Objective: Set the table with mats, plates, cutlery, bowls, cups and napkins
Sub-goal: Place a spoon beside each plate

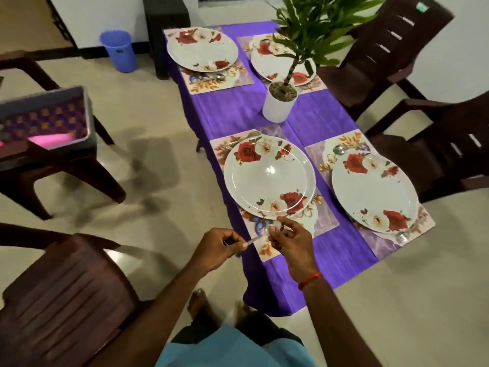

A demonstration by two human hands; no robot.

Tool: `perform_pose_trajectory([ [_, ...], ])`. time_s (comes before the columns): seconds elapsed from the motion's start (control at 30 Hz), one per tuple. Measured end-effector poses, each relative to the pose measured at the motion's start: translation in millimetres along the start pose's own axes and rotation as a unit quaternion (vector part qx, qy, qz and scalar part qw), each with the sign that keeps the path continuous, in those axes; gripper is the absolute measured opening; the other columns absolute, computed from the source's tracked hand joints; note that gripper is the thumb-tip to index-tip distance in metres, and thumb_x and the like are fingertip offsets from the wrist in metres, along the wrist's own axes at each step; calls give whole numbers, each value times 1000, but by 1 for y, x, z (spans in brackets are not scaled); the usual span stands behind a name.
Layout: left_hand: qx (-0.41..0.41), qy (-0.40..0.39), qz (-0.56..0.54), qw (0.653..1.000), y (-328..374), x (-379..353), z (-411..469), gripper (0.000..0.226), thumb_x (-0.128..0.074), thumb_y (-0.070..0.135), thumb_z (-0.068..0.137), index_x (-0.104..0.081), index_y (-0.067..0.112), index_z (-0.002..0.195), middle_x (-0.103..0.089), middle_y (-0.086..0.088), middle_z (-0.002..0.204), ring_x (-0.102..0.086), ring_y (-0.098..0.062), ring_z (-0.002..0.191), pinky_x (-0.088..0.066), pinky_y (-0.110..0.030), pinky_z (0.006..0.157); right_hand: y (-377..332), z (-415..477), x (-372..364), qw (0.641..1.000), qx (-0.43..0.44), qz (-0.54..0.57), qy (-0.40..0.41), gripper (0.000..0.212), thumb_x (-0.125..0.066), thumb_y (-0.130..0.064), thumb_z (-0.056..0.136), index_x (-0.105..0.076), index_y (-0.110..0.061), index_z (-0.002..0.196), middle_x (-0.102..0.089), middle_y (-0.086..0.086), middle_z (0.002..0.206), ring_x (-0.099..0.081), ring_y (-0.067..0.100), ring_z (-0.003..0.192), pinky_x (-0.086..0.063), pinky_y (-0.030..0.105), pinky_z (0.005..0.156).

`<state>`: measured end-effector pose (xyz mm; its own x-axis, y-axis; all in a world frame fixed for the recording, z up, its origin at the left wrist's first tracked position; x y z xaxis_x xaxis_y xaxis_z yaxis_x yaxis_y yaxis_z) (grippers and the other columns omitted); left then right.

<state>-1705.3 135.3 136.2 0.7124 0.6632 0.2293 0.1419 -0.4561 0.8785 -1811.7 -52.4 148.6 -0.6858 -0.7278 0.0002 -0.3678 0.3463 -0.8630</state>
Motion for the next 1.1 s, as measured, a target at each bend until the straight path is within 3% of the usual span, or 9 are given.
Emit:
perform_pose_trajectory([
  [0.1,13,-28,-7,1000,-6,-20,10,7,-85,17,83,-81,16,89,-73,6,72,-60,0,60,-50,-21,61,3,7,25,998,10,-44,33,34,-80,-10,84,-69,-10,116,-77,14,91,-72,20,75,-58,31,67],
  [0.23,27,-33,-4,999,-9,-42,23,13,-82,8,85,-80,13,97,-75,7,80,-63,6,65,-48,-12,60,10,29,57,990,7,-122,69,34,-83,-16,81,-71,-8,113,-77,10,93,-76,23,85,-56,25,60],
  [0.4,45,-7,9,999,-11,-58,39,20,-82,4,83,-80,16,98,-78,2,93,-69,1,76,-54,-16,72,19,62,81,974,18,-216,69,43,-87,-37,76,-72,-18,111,-77,2,92,-75,20,87,-62,46,81],
  [0.57,58,21,48,997,-14,-67,56,20,-87,7,79,-79,16,94,-78,5,89,-73,-9,83,-58,-23,81,13,83,92,961,35,-264,71,41,-84,-36,81,-70,-18,116,-72,-3,96,-70,14,91,-60,34,82],
  [0.73,83,79,98,989,-20,-67,67,20,-91,12,75,-77,15,89,-71,11,78,-68,-3,73,-49,-6,62,20,100,97,958,50,-278,49,44,-82,-41,81,-68,-27,120,-73,-8,100,-70,8,91,-63,38,79],
  [0.9,112,84,129,982,-34,-63,71,24,-91,18,76,-78,13,96,-76,0,87,-74,-20,77,-64,-31,66,19,102,96,948,65,-310,29,44,-80,-43,83,-64,-30,122,-69,-10,94,-69,9,85,-62,32,75],
  [1.0,103,85,127,983,-31,-64,70,19,-89,14,78,-77,13,93,-75,-1,83,-73,-20,71,-59,-25,56,13,100,95,938,80,-337,25,46,-77,-48,84,-62,-31,124,-65,-13,87,-65,7,79,-54,22,65],
  [1.1,86,79,136,984,-26,-66,69,16,-88,14,80,-76,12,90,-74,1,81,-73,-19,70,-60,-26,59,10,97,93,926,103,-364,18,47,-73,-52,86,-59,-31,125,-62,-15,89,-61,6,81,-45,15,62],
])
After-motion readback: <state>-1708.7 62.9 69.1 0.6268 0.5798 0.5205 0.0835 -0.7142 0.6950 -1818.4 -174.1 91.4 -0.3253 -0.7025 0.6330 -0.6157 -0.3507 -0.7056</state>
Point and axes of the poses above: each hand's wrist, its own z-axis towards the middle knuckle, its own x-axis out of the back of the hand, y = z × x, the point moved 10 cm from there along z, towards the middle knuckle
